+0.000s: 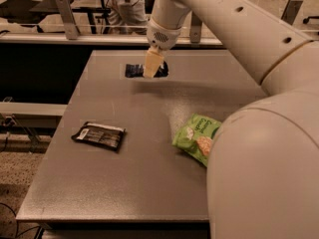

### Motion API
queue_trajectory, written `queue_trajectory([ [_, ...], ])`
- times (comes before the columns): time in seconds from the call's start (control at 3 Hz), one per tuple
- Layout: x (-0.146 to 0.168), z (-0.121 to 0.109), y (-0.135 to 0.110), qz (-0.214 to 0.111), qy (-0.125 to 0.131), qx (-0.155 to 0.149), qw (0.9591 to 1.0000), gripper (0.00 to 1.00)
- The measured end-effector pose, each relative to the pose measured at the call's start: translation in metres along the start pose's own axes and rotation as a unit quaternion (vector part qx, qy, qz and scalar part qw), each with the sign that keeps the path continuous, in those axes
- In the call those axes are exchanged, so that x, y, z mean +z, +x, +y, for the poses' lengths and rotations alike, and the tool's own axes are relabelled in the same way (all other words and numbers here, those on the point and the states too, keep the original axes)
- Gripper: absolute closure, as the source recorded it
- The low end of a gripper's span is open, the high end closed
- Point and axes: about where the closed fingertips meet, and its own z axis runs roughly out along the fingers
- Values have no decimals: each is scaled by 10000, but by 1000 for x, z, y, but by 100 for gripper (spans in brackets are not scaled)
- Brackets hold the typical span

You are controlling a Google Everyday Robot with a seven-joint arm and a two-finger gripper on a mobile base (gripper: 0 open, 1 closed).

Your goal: Move rxbar blueberry near green rice chip bag

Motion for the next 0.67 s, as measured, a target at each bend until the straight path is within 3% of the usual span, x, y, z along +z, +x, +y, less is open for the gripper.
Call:
queue_trajectory([
  [0.67,-42,29,40,79,131,394,9991,100],
])
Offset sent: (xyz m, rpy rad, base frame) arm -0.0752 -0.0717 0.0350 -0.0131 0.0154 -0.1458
